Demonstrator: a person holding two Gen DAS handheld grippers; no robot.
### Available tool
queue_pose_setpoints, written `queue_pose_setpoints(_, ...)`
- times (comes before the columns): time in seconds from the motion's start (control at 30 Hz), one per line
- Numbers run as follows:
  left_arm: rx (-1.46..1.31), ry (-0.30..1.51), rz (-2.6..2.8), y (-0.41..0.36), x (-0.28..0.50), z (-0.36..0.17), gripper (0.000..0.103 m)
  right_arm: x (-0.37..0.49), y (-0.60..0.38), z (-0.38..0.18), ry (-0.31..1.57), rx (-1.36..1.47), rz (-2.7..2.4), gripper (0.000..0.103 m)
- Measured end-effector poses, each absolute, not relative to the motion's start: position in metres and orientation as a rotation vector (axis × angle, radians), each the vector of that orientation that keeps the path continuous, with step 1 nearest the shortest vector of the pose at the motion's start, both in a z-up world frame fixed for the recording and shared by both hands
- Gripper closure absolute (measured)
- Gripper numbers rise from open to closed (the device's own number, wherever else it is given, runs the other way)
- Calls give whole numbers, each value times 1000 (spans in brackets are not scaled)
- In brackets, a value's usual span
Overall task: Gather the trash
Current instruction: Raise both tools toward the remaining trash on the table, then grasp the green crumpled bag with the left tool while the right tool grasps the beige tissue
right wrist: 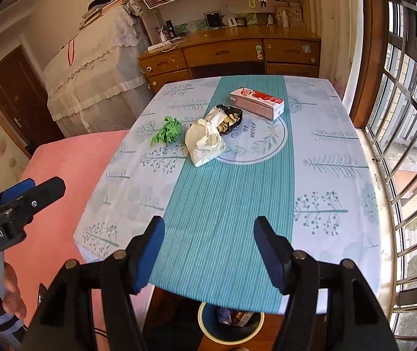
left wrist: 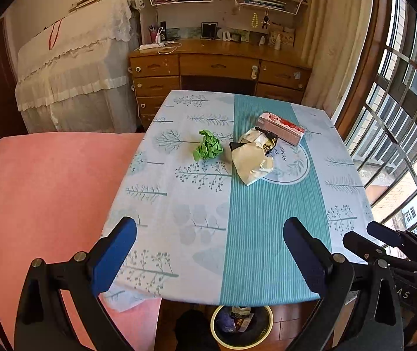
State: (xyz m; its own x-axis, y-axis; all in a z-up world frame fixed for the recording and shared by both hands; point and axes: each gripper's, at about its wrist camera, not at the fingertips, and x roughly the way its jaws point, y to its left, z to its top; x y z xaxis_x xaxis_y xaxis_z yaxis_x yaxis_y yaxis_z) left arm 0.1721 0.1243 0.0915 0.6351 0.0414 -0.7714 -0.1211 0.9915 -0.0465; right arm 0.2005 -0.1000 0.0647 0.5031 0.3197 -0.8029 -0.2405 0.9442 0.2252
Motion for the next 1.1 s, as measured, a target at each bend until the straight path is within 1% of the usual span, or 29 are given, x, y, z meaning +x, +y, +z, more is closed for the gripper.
queue_pose_setpoints(0.17,-81,946,39,155,257,72,3,272,-71,51,1036,137,293,39)
queue_pose_setpoints(0.5,-40,1093,-99,187,401,10,3,383,-27,-21,1184,200,209,39)
queue_pose_setpoints(0.77,-86,1195,-185,188,464,-35,3,422,-17,-67,1276,248,180,39)
queue_pose_setpoints(0.97,-107,1252,-212,185,487,-59,3,427,-14,-79,1278,267,165,39)
queue_pose_setpoints(1.03,-107,1269,-215,184,492,-66,3,424,-12,-82,1285,252,162,41)
queue_pose_setpoints(1.07,-110,1280,-216,183,494,-70,3,422,-12,-82,1280,243,163,44)
queue_pose_setpoints(1.1,-114,1288,-217,183,497,-72,3,421,-12,-81,1272,237,165,50)
